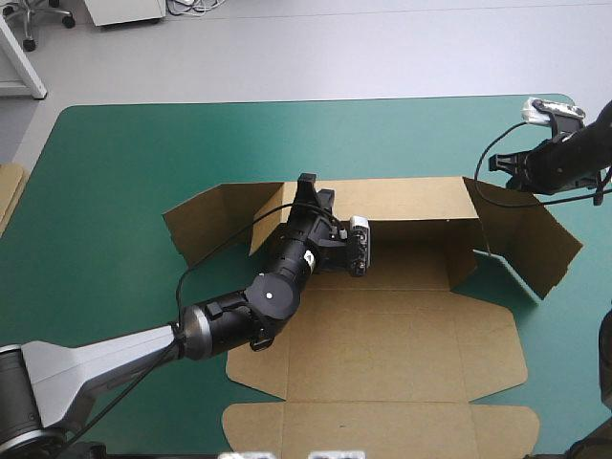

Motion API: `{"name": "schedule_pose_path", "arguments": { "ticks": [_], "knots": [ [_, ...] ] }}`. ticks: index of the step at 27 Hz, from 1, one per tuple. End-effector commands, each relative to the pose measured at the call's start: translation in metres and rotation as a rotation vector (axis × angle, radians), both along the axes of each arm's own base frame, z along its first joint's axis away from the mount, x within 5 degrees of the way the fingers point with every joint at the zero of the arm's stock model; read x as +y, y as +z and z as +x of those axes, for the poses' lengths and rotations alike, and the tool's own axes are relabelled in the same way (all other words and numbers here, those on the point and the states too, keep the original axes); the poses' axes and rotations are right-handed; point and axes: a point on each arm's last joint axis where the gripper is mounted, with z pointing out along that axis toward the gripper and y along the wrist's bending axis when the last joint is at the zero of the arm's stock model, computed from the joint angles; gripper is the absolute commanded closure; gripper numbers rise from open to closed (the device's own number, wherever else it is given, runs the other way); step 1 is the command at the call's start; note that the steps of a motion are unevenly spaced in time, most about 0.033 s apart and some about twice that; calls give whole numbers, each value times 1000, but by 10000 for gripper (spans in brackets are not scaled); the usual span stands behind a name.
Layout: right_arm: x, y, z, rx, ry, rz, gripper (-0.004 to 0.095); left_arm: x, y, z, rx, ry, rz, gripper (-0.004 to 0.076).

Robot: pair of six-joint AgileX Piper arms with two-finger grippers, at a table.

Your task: Fold the box

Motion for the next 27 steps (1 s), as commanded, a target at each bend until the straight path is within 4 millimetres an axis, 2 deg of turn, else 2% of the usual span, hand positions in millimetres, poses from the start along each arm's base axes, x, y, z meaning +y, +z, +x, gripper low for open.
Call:
{"name": "schedule_pose_path", "arguments": {
  "ticks": [1, 7, 13, 17, 21, 27],
  "knots": [
    [5, 31, -25, -82, 6, 0, 927, 2, 29, -4, -116, -27, -32, 734],
    [10, 23, -49, -39, -10, 17, 927, 2, 29, -4, -116, -27, -32, 734],
    [15, 23, -71, -36, -8, 18, 927, 2, 29, -4, -120, -31, -20, 734],
    [19, 13, -79, -6, 9, 28, 926, 2, 29, -4, -120, -31, -20, 734],
    [31, 0, -85, 22, 78, 20, 926, 2, 29, -4, -120, -31, -22, 734],
    [44, -8, -97, -23, 139, -28, 925, 2, 29, -4, -120, -29, -23, 734]
  ]
}}
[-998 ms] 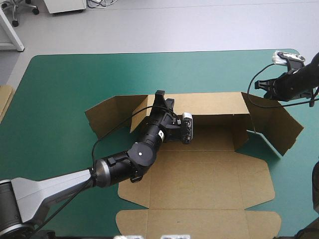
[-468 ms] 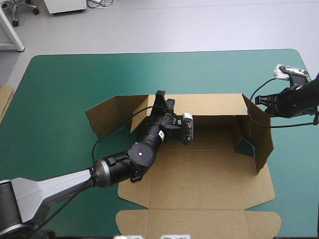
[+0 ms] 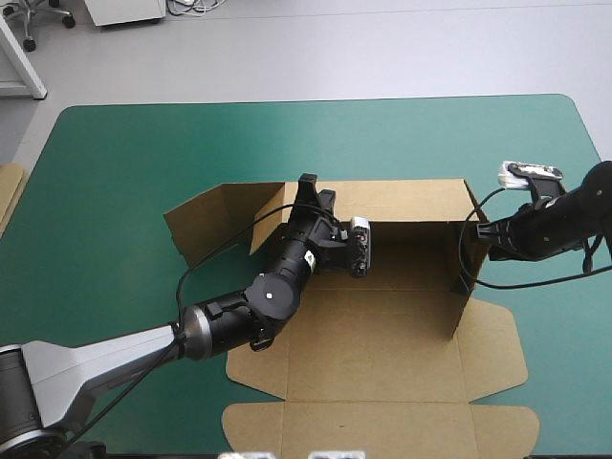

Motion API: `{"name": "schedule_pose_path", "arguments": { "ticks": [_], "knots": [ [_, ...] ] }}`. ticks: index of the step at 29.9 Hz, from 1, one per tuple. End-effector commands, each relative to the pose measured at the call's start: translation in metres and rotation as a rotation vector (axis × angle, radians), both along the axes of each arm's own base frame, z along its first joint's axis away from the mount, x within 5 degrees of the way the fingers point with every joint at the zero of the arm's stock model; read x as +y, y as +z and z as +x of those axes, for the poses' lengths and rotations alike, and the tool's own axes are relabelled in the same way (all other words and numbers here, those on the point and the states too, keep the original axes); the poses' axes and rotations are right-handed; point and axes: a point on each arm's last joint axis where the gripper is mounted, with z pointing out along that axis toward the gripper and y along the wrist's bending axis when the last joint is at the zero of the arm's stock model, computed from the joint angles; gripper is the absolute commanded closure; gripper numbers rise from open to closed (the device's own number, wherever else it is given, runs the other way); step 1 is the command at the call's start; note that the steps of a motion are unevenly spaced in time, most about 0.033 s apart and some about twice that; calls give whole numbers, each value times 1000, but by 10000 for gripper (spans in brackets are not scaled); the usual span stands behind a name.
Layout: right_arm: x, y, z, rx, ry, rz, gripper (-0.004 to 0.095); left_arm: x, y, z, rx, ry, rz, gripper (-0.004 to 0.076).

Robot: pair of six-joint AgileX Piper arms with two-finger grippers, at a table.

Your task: Fold the box

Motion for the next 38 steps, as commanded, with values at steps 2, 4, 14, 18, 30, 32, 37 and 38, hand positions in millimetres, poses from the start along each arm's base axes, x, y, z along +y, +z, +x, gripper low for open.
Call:
{"name": "schedule_pose_path", "arguments": {
  "ticks": [2, 4, 14, 18, 30, 32, 37, 38],
  "knots": [
    [7, 11, -13, -141, 61, -37, 925, 2, 29, -4, -120, -20, -26, 734],
    [9, 8, -18, -173, 96, -56, 925, 2, 29, -4, -118, -20, -28, 734],
    [10, 2, -27, -263, 256, -129, 471, 2, 29, -4, -111, -19, -42, 734],
    [10, 3, -25, -299, 284, -151, 273, 2, 29, -4, -111, -19, -41, 734],
    [21, 10, -22, -411, 381, -71, 247, 3, 29, -3, -112, -9, -48, 734],
    [21, 10, -21, -404, 357, -58, 248, 3, 29, -3, -114, -7, -48, 734],
    [34, 9, -23, -394, 381, -57, 248, 3, 29, -3, -114, -7, -48, 734],
    [37, 10, -22, -401, 388, -71, 248, 3, 29, -3, -114, -7, -48, 734]
  ]
}}
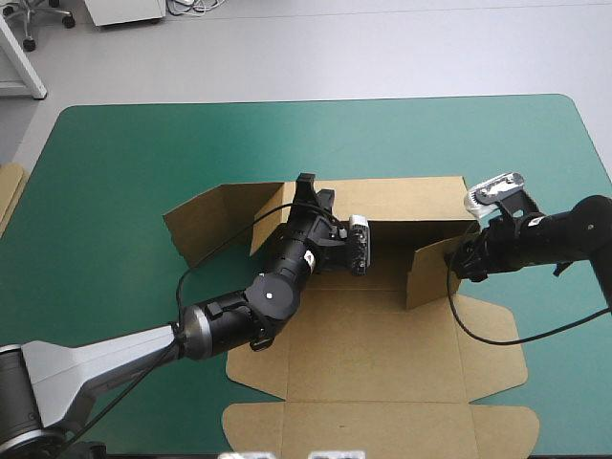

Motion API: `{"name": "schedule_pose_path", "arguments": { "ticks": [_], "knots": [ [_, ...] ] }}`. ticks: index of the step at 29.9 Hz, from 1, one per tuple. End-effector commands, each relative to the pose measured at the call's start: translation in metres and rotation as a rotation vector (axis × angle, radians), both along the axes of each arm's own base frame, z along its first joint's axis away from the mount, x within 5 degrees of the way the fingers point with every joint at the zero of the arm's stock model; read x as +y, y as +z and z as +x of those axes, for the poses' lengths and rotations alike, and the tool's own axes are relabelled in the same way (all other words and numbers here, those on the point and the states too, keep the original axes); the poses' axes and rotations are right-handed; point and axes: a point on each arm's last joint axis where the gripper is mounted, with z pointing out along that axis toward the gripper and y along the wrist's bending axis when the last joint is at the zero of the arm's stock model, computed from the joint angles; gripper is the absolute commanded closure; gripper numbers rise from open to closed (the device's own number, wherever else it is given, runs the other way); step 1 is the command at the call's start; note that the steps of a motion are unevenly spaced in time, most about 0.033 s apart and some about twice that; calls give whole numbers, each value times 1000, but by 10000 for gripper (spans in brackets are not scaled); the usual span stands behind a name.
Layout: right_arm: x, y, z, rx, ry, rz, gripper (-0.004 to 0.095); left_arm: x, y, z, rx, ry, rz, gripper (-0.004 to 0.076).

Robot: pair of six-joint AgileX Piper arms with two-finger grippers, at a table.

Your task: Fold the box

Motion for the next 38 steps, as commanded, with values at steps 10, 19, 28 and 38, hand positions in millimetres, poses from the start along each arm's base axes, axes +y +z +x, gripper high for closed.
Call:
{"name": "schedule_pose_path", "arguments": {
  "ticks": [10, 19, 28, 38],
  "knots": [
    [7, 13, -30, -302, -116, -18, 248, 3, 29, -3, -123, -12, -26, 734],
    [14, -7, -33, -359, -113, 18, 248, 2, 29, -4, -118, -19, -27, 734],
    [24, -4, -26, -446, -114, 19, 248, 2, 29, -4, -120, -20, -26, 734],
    [25, -5, -24, -460, -153, 59, 582, 2, 29, -4, -119, -21, -27, 734]
  ]
}}
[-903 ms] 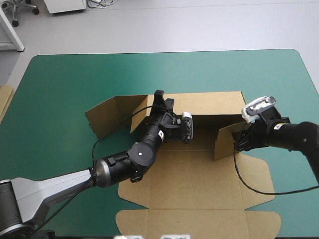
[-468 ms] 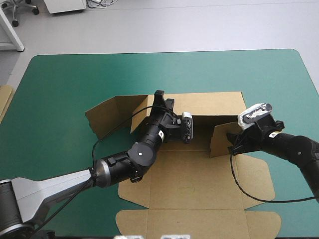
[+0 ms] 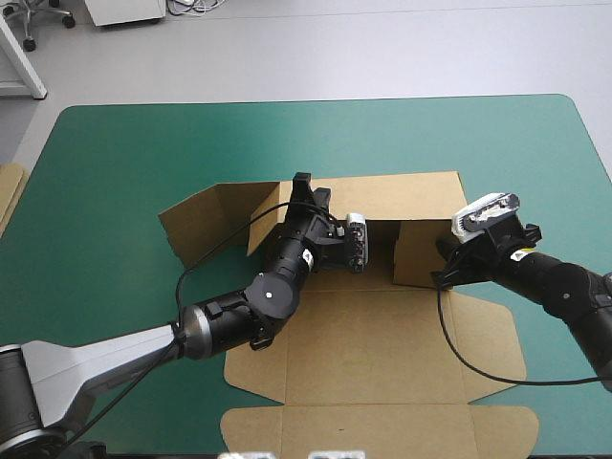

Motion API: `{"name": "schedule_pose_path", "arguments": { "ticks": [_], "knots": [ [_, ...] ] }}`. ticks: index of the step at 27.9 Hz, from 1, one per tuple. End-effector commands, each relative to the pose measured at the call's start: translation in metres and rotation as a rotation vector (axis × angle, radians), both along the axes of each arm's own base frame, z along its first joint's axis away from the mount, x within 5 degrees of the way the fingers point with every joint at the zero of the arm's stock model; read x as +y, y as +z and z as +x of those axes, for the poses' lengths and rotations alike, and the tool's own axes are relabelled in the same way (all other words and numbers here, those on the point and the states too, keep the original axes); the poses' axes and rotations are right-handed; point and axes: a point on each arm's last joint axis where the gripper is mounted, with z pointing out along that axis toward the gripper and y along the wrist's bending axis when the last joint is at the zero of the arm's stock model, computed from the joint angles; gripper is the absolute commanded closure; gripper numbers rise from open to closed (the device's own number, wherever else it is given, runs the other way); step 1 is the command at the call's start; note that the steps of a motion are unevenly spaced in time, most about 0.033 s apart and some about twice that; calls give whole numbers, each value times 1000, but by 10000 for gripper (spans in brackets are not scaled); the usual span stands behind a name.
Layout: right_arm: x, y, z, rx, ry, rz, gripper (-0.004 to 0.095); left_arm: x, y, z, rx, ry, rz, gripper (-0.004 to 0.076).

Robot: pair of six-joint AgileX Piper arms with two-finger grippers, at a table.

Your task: Fold the box

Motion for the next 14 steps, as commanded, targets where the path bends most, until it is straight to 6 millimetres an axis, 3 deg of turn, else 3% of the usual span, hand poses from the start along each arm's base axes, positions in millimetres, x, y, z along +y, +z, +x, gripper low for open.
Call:
{"name": "schedule_pose_path", "arguments": {
  "ticks": [1, 7, 14],
  "knots": [
    [0, 17, 2, -85, -36, 46, 635, 1, 28, -4, -118, -41, -22, 734],
    [0, 17, 2, -85, -38, 50, 827, 0, 28, -4, -116, -45, -22, 734],
    [0, 17, 2, -88, -31, 41, 880, 0, 28, -5, -114, -49, -22, 734]
  ]
}}
